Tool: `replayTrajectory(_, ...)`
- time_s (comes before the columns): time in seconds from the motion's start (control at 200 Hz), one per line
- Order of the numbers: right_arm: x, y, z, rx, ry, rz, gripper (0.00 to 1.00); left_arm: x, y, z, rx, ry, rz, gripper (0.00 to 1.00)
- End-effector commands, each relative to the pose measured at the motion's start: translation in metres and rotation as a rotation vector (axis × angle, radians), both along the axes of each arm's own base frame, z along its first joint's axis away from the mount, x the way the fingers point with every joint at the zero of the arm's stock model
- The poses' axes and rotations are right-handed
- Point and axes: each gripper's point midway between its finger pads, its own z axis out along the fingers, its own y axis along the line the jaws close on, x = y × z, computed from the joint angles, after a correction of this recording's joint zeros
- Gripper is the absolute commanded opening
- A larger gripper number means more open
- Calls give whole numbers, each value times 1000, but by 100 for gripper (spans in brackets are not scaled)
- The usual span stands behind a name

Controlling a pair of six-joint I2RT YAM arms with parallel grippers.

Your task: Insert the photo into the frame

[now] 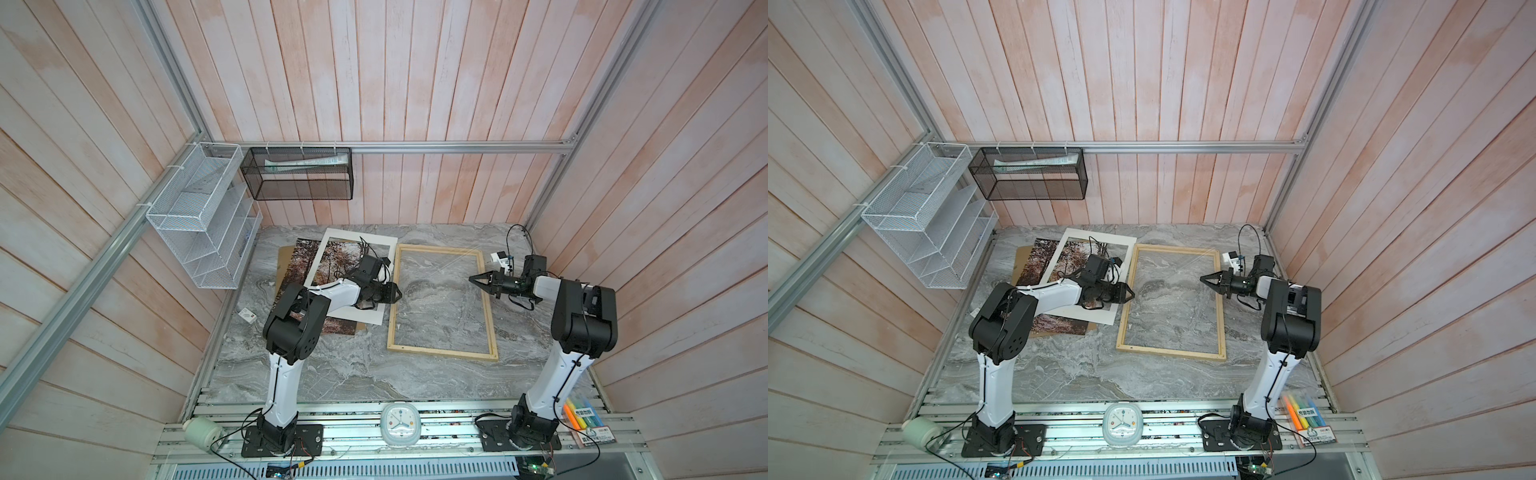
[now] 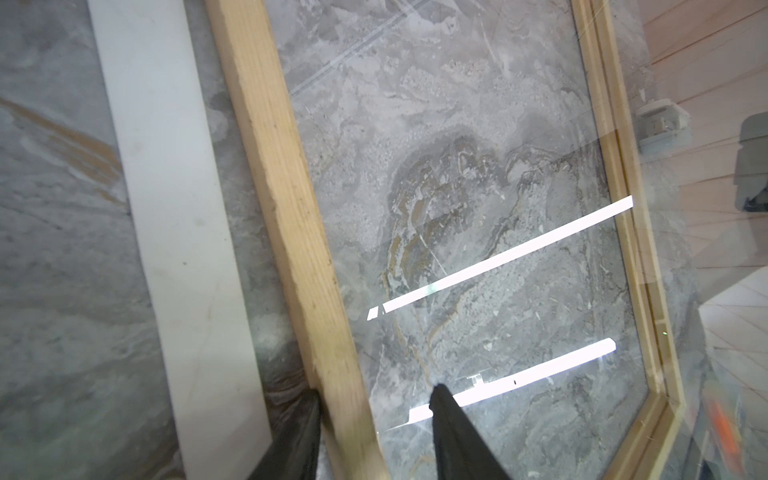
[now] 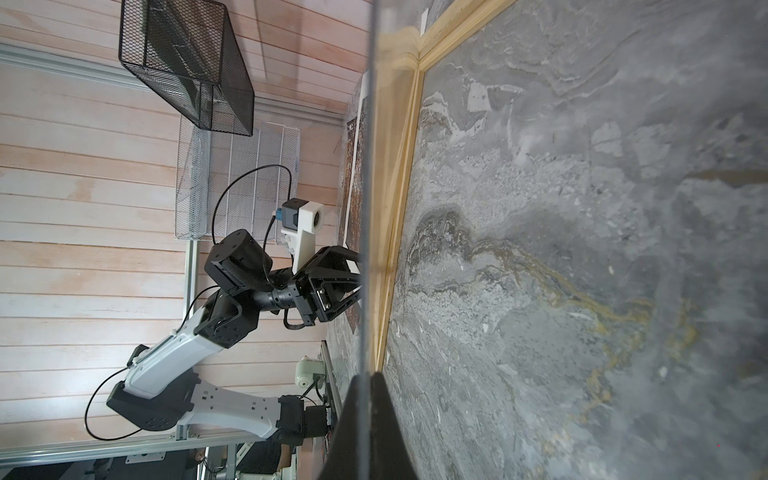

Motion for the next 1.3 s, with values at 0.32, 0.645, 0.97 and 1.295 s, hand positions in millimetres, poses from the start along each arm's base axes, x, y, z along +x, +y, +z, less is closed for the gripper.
replayTrajectory(0.32, 3, 6, -11, -7, 14, 16, 2, -2, -7, 2, -26, -7, -27, 45)
replayTrajectory(0.645, 5, 4, -12, -22, 20, 6, 14, -1, -6, 8, -24, -20, -26, 45)
replayTrajectory(0.97, 1, 4, -19, -32, 32, 7, 32, 1, -7, 10, -18, -24, -24, 46)
replayTrajectory(1.295, 1, 3, -24, -55, 48, -3, 38, 3, -8, 15, -18, -37, -23, 50)
